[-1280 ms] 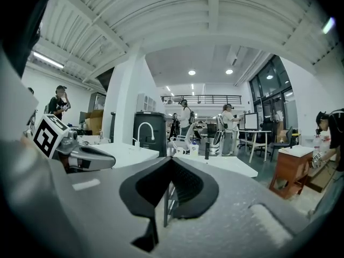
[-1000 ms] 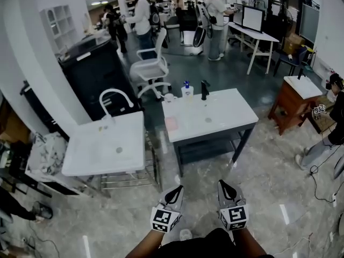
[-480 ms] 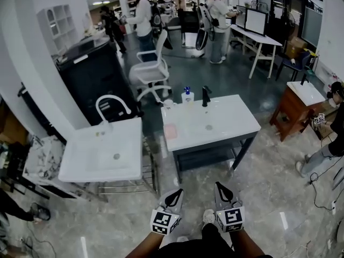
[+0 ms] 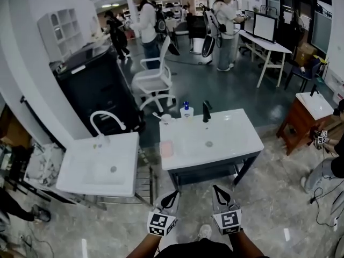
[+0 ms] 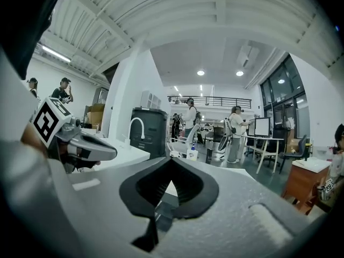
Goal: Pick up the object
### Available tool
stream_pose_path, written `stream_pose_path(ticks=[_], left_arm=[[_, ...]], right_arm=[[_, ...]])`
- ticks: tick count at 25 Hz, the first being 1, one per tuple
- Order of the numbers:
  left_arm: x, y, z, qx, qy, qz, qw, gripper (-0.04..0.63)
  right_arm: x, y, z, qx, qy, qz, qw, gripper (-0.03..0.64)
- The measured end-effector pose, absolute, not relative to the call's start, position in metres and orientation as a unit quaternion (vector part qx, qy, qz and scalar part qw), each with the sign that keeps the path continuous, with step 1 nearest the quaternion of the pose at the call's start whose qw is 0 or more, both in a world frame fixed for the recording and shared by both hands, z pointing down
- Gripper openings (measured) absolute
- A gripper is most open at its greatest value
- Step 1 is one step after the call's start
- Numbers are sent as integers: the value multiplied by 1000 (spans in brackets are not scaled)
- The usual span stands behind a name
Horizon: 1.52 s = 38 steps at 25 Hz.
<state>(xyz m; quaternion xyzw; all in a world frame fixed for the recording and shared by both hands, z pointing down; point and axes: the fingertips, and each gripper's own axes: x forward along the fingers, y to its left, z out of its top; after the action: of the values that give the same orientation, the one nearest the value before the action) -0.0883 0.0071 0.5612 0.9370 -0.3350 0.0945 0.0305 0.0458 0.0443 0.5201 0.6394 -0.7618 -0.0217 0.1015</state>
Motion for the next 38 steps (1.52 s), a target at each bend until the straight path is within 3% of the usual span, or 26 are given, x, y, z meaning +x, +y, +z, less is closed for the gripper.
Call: stream_pose_path(ticks=[12, 32, 38], left_arm=[[-17, -39, 573, 925, -363, 106, 41, 18], [-16, -104, 574, 909, -397, 113, 53, 18], [-23, -136, 569, 909, -399, 100, 64, 18]], right_arm=[[119, 2, 535, 611, -786, 12, 89, 3], [148, -73, 529, 597, -799, 63, 31, 3], [146, -106, 526, 600, -797, 53, 46, 3]])
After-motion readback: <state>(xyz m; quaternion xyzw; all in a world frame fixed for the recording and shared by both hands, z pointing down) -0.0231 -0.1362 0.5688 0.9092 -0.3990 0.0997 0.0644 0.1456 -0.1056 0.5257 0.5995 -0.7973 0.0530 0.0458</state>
